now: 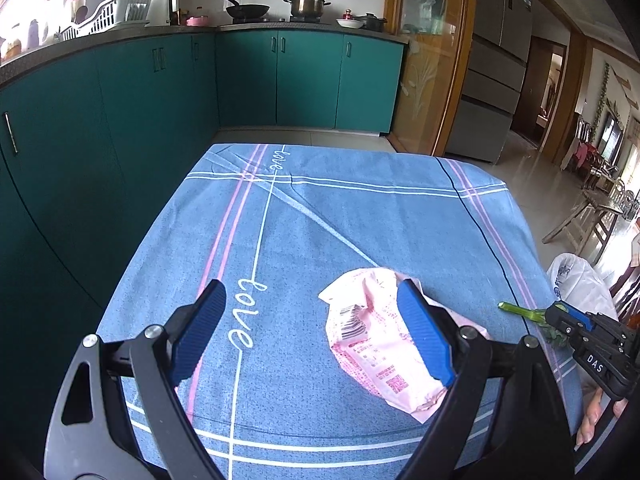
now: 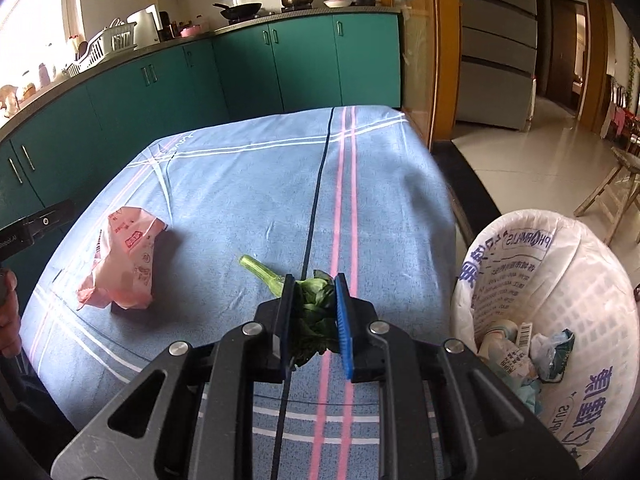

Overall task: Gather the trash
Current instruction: 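Return both tools to the table and grasp the green vegetable with the right tool, then grasp the pink printed bag with the left tool while the right tool holds the vegetable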

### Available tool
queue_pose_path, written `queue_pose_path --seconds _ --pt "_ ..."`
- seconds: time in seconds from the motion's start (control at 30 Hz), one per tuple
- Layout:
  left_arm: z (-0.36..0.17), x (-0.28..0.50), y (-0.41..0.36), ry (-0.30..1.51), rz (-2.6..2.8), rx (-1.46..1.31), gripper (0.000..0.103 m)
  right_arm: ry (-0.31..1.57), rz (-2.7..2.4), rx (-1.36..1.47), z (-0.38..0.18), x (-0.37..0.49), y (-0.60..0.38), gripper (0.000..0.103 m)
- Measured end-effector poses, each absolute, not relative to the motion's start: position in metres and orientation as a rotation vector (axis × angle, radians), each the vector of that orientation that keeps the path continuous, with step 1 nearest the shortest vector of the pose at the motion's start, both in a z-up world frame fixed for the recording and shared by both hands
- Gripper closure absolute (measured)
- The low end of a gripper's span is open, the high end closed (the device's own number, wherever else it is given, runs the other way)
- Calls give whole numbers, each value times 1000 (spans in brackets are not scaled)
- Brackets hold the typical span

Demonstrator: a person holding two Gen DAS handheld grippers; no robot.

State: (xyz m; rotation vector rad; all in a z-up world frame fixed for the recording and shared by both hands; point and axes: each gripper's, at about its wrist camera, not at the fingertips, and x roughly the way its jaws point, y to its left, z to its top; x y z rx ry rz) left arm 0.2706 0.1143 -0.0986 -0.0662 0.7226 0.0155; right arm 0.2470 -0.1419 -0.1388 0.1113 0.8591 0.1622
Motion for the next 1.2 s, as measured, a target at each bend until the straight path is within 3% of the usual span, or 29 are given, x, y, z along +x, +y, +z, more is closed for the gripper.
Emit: queue_pose_path --seconds 0.1,0.17,0.23,0.37,0.47,0.73,0.87,1.07,1.2 --pt "-100 270 112 723 14 -58 16 880 205 136 -142 248 -140 79" --pt "-101 270 112 727 12 -54 16 892 215 139 -143 249 -137 58" --pt "-101 269 111 731 10 -52 16 901 241 127 -146 250 -131 48" --pt "-101 269 109 731 5 -50 16 908 263 70 -148 248 -115 38" --pt "-101 267 107 725 8 -43 16 906 261 30 -150 248 -107 36" --pt "-107 268 109 768 -30 -92 16 933 171 29 -158 254 -115 36" --pt "-113 269 94 801 -74 -76 16 946 179 58 -159 257 -121 62" --pt "-117 268 65 801 -125 -14 13 932 198 62 -155 253 -124 77" --pt "-117 265 34 776 -172 83 11 923 193 85 -152 252 -131 81"
